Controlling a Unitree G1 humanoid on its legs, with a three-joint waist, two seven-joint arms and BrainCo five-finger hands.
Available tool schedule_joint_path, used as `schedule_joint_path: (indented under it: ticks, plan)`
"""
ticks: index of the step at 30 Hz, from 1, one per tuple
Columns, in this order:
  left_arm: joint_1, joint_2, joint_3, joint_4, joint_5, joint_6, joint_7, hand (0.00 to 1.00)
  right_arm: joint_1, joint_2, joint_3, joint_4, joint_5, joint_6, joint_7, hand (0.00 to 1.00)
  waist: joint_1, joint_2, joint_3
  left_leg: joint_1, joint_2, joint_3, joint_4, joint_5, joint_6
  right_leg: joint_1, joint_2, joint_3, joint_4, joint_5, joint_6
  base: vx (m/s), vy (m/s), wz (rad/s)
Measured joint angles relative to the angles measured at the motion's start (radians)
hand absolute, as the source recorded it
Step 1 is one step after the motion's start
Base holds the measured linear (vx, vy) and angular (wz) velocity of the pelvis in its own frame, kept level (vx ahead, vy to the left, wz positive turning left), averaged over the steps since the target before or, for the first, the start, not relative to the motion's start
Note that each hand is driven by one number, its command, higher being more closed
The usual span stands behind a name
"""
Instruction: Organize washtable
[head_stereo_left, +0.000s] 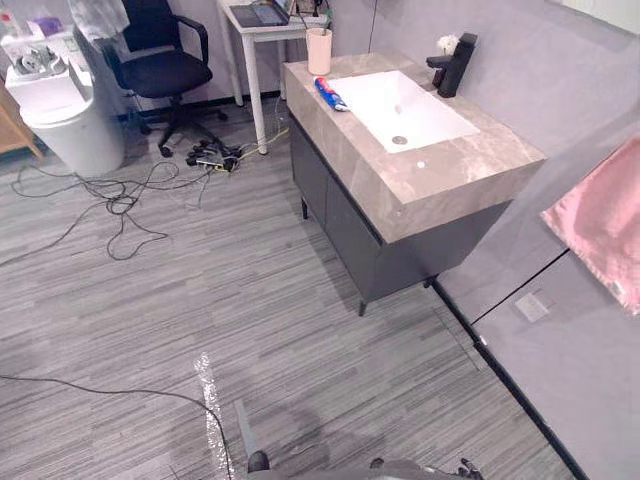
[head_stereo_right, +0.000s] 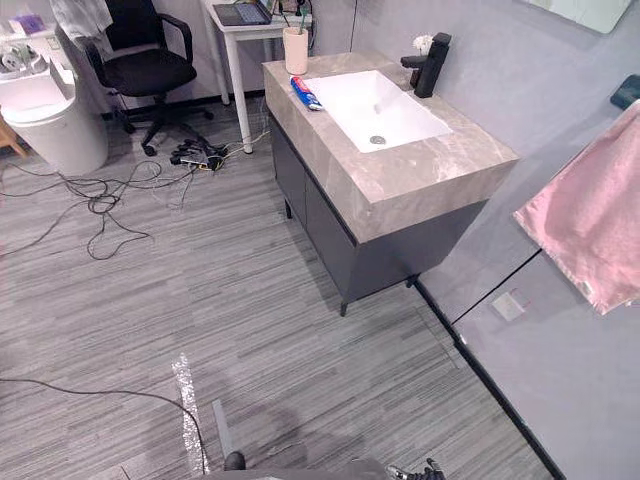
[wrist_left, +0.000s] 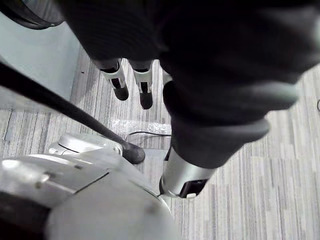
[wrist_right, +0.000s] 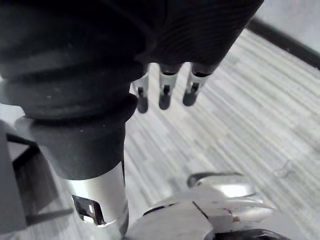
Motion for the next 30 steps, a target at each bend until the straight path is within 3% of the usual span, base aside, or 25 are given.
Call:
schedule_joint_path:
  ticks: [4, 5, 6, 7, 8, 9, 10, 11, 12, 13, 14, 16, 19, 23, 24, 25, 26, 27, 29, 30]
  plan:
    - [-0.002, 0.003, 0.005, -0.001, -0.003, -0.001, 0.001, 0.00, -0.008, -0.001, 0.020, 0.005, -0.008, 0.003, 0.001, 0.00, 0.017, -0.013, -0.005, -0.007, -0.009, -0.009, -0.006, 0.003, 0.004, 0.003, -0.007, -0.010, -0.011, 0.004, 0.000, 0.02, 0.026, 0.12]
    - [-0.005, 0.005, 0.008, -0.001, -0.004, -0.002, 0.000, 0.00, -0.014, 0.006, 0.019, 0.004, -0.008, 0.005, 0.003, 0.00, 0.023, -0.036, -0.004, -0.007, -0.030, -0.018, -0.002, 0.001, 0.009, 0.005, -0.036, -0.029, 0.010, -0.020, 0.016, 0.01, 0.041, 0.24]
    - [-0.006, 0.006, 0.009, -0.002, -0.004, -0.002, 0.000, 0.00, -0.015, 0.006, 0.018, 0.004, -0.008, 0.005, 0.003, 0.00, 0.024, -0.040, -0.001, -0.007, -0.037, -0.018, 0.002, 0.000, 0.010, 0.004, -0.044, -0.033, 0.018, -0.030, 0.021, 0.01, 0.108, 0.60]
    - [-0.009, 0.021, 0.016, -0.003, -0.009, -0.002, -0.003, 0.00, -0.005, 0.009, 0.012, 0.004, -0.008, 0.006, 0.006, 0.00, 0.020, -0.064, 0.015, -0.022, -0.087, -0.011, 0.066, -0.033, 0.056, 0.022, -0.103, -0.063, 0.080, -0.047, 0.048, 0.02, 0.128, 0.93]
    - [-0.013, 0.002, 0.021, -0.002, -0.014, -0.001, -0.002, 0.00, -0.001, 0.004, 0.000, -0.004, -0.008, 0.001, 0.010, 0.00, 0.019, -0.051, 0.043, -0.042, -0.107, -0.016, 0.149, -0.101, 0.080, -0.007, -0.130, -0.065, 0.238, -0.047, 0.043, 0.00, 0.146, 1.06]
    - [-0.012, -0.007, 0.037, -0.002, -0.014, 0.000, -0.001, 0.00, 0.001, 0.004, -0.005, -0.015, -0.008, 0.001, 0.014, 0.00, 0.021, -0.043, 0.046, -0.043, -0.110, -0.034, 0.181, -0.125, 0.077, -0.031, -0.136, -0.046, 0.334, -0.027, 0.017, 0.01, 0.142, 1.01]
    - [-0.004, -0.020, 0.071, -0.006, -0.022, 0.001, 0.001, 0.00, 0.004, 0.012, -0.010, -0.020, -0.007, 0.007, 0.021, 0.00, 0.027, -0.033, 0.051, -0.022, -0.108, -0.066, 0.203, -0.144, 0.091, -0.077, -0.137, -0.015, 0.483, 0.055, -0.029, 0.04, 0.162, 0.81]
    - [-0.001, -0.031, 0.100, -0.008, -0.026, 0.007, 0.002, 0.00, 0.006, 0.012, -0.010, -0.021, -0.006, 0.007, 0.025, 0.00, 0.031, -0.015, 0.056, -0.002, -0.088, -0.095, 0.208, -0.157, 0.111, -0.126, -0.126, 0.018, 0.591, 0.142, -0.041, 0.09, 0.115, 0.76]
    - [0.000, -0.032, 0.110, -0.009, -0.028, 0.009, 0.003, 0.00, 0.006, 0.008, -0.012, -0.024, -0.005, 0.006, 0.026, 0.00, 0.032, -0.013, 0.056, 0.000, -0.076, -0.111, 0.216, -0.170, 0.118, -0.135, -0.105, 0.030, 0.615, 0.091, -0.042, 0.11, 0.060, 0.59]
    - [-0.002, -0.035, 0.118, -0.010, -0.032, 0.013, 0.002, 0.00, 0.007, 0.009, -0.013, -0.025, -0.001, 0.008, 0.033, 0.00, 0.038, -0.013, 0.056, -0.001, -0.049, -0.130, 0.220, -0.178, 0.119, -0.172, -0.060, 0.026, 0.617, 0.001, -0.040, 0.14, 0.023, 0.41]
    - [-0.005, -0.035, 0.125, -0.010, -0.031, 0.016, 0.001, 0.00, 0.007, 0.019, -0.020, -0.028, 0.004, 0.007, 0.039, 0.00, 0.038, -0.013, 0.058, -0.001, -0.026, -0.140, 0.215, -0.179, 0.118, -0.216, -0.018, 0.001, 0.574, -0.034, -0.030, 0.12, 0.039, 0.28]
    - [-0.011, -0.036, 0.127, -0.010, -0.026, 0.018, 0.001, 0.00, 0.009, 0.019, -0.031, -0.038, 0.014, 0.006, 0.039, 0.00, 0.033, -0.010, 0.061, 0.004, -0.011, -0.148, 0.209, -0.187, 0.120, -0.255, 0.017, -0.032, 0.428, -0.033, -0.017, 0.16, -0.001, 0.12]
    - [-0.044, -0.030, 0.124, -0.012, -0.008, 0.020, -0.001, 0.00, 0.023, 0.027, -0.055, -0.057, 0.023, 0.010, 0.039, 0.00, 0.024, -0.008, 0.065, 0.025, -0.017, -0.151, 0.213, -0.232, 0.120, -0.249, 0.026, -0.060, 0.129, -0.002, 0.021, 0.17, -0.085, 0.17]
    - [-0.056, -0.017, 0.128, -0.014, 0.008, 0.022, -0.010, 0.00, 0.031, 0.049, -0.099, -0.062, 0.019, 0.019, 0.039, 0.00, 0.002, -0.024, 0.069, 0.090, -0.030, -0.212, 0.150, -0.258, 0.089, -0.250, -0.003, -0.094, 0.139, -0.002, 0.015, 0.37, -0.294, 0.56]
    - [-0.056, -0.025, 0.132, -0.013, 0.021, 0.025, -0.019, 0.00, 0.033, 0.050, -0.115, -0.063, 0.010, 0.023, 0.044, 0.00, -0.019, -0.020, 0.059, 0.120, -0.007, -0.238, 0.129, -0.273, 0.045, -0.267, 0.022, -0.101, 0.202, -0.004, -0.013, 0.48, -0.357, 0.56]
    - [-0.046, -0.041, 0.133, -0.013, 0.022, 0.028, -0.022, 0.00, 0.035, 0.036, -0.136, -0.070, -0.001, 0.020, 0.046, 0.00, -0.022, 0.031, 0.049, 0.094, 0.042, -0.262, 0.205, -0.309, -0.008, -0.277, 0.066, -0.106, 0.233, -0.024, -0.052, 0.47, -0.328, 0.24]
    - [-0.043, -0.053, 0.136, -0.013, 0.022, 0.028, -0.022, 0.00, 0.035, 0.028, -0.141, -0.070, -0.001, 0.019, 0.047, 0.00, -0.023, 0.040, 0.047, 0.067, 0.060, -0.266, 0.279, -0.340, -0.042, -0.283, 0.088, -0.114, 0.245, -0.028, -0.065, 0.46, -0.258, -0.17]
    - [-0.042, -0.059, 0.155, -0.013, 0.030, 0.032, -0.022, 0.00, 0.035, 0.029, -0.166, -0.065, 0.001, 0.021, 0.055, 0.00, -0.031, 0.061, 0.034, -0.005, 0.070, -0.292, 0.484, -0.379, -0.093, -0.276, 0.124, -0.120, 0.250, -0.046, -0.096, 0.48, -0.242, -0.41]
    - [-0.036, -0.058, 0.164, -0.014, 0.046, 0.048, -0.026, 0.00, 0.049, 0.033, -0.180, -0.070, 0.020, 0.029, 0.055, 0.00, -0.041, 0.067, 0.015, -0.093, 0.028, -0.337, 0.798, -0.319, -0.151, -0.225, 0.183, -0.108, 0.235, -0.078, -0.147, 0.62, -0.238, -0.50]
    - [-0.033, -0.058, 0.166, -0.014, 0.055, 0.051, -0.031, 0.00, 0.052, 0.033, -0.183, -0.070, 0.035, 0.032, 0.055, 0.00, -0.047, 0.071, 0.012, -0.107, 0.026, -0.334, 0.847, -0.290, -0.146, -0.210, 0.200, -0.105, 0.232, -0.082, -0.160, 0.58, -0.176, -0.45]
